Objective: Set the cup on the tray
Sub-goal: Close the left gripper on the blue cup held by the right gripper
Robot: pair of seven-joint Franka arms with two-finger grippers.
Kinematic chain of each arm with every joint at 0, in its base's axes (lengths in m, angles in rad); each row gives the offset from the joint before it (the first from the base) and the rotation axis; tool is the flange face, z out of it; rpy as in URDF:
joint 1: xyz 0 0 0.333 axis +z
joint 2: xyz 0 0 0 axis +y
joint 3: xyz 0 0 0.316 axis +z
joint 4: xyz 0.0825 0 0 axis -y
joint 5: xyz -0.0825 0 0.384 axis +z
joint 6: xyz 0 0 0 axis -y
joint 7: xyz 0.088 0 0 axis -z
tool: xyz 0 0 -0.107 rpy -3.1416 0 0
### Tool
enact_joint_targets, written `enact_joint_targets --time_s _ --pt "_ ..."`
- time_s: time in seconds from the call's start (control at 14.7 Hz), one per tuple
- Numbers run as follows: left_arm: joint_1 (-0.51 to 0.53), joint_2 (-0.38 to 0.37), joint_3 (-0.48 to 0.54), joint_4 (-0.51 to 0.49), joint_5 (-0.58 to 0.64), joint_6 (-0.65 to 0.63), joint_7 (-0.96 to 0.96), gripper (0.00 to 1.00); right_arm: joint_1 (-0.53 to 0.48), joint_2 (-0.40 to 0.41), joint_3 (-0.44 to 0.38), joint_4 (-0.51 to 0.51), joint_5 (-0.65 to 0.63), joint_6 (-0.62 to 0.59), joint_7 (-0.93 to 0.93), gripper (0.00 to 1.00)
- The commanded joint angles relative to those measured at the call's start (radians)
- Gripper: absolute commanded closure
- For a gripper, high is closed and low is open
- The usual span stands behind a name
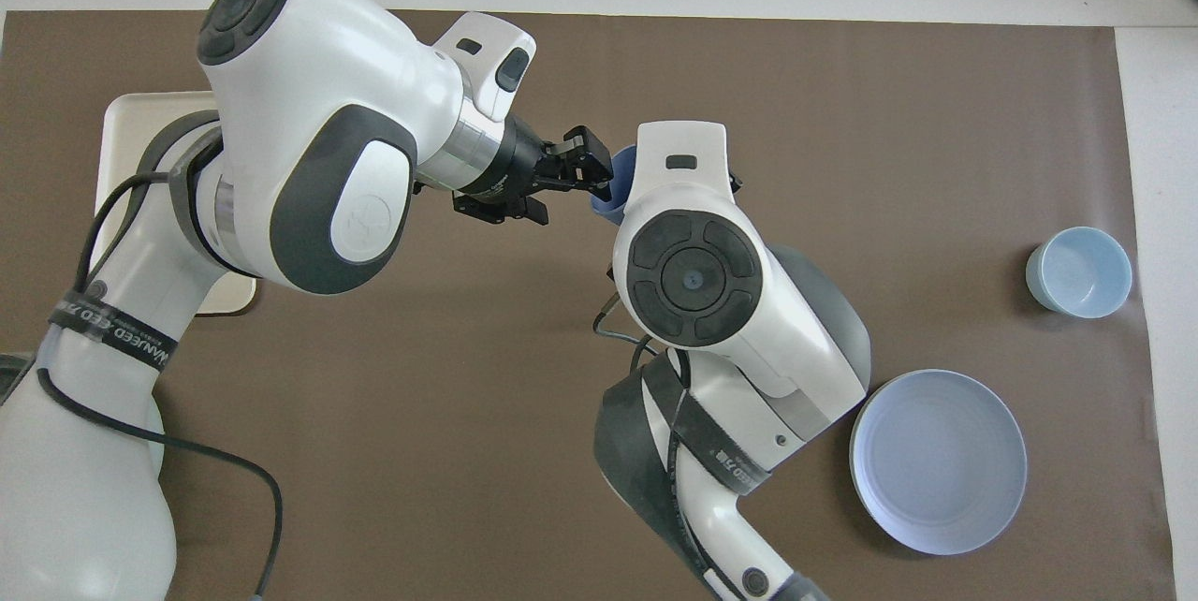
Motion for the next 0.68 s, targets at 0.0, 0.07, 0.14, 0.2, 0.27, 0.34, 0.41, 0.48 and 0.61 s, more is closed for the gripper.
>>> enact_joint_targets --time_s 0.0,0.07,0.14,0.2,0.27,0.34,0.41,0.48,0.61 --pt "-0.027 -0.062 0.007 -0.099 0.005 0.013 0.014 0.31 0.000 0.013 0.002 0.027 -0.032 -0.022 0.019 1.00" --pt "-0.039 -0.072 0.007 -0.125 0.004 0.033 0.014 0.34 0.000 0.013 0.002 0.025 -0.032 -0.020 0.019 1.00" --pt "-0.042 -0.083 0.007 -0.154 -0.001 0.062 0.014 0.38 0.000 0.013 0.002 0.025 -0.032 -0.020 0.019 1.00" --pt "-0.044 -0.089 0.006 -0.173 -0.010 0.088 0.011 0.41 0.000 0.013 0.002 0.025 -0.032 -0.019 0.019 1.00" --pt "-0.049 -0.089 0.007 -0.173 -0.032 0.100 0.006 0.45 0.000 0.013 0.002 0.024 -0.032 -0.019 0.019 1.00" --pt "-0.049 -0.088 0.009 -0.167 -0.059 0.105 0.004 0.49 0.000 0.013 0.002 0.022 -0.032 -0.017 0.019 1.00" --pt "-0.044 -0.086 0.009 -0.164 -0.073 0.117 0.003 0.54 0.000 0.013 0.002 0.022 -0.032 -0.017 0.019 1.00" --pt "-0.041 -0.085 0.009 -0.164 -0.078 0.137 0.001 0.64 0.000 0.013 0.002 0.022 -0.032 -0.014 0.019 1.00" --pt "-0.041 -0.080 0.010 -0.159 -0.075 0.153 0.000 0.90 -0.001 0.013 0.002 0.019 -0.032 -0.011 0.019 1.00"
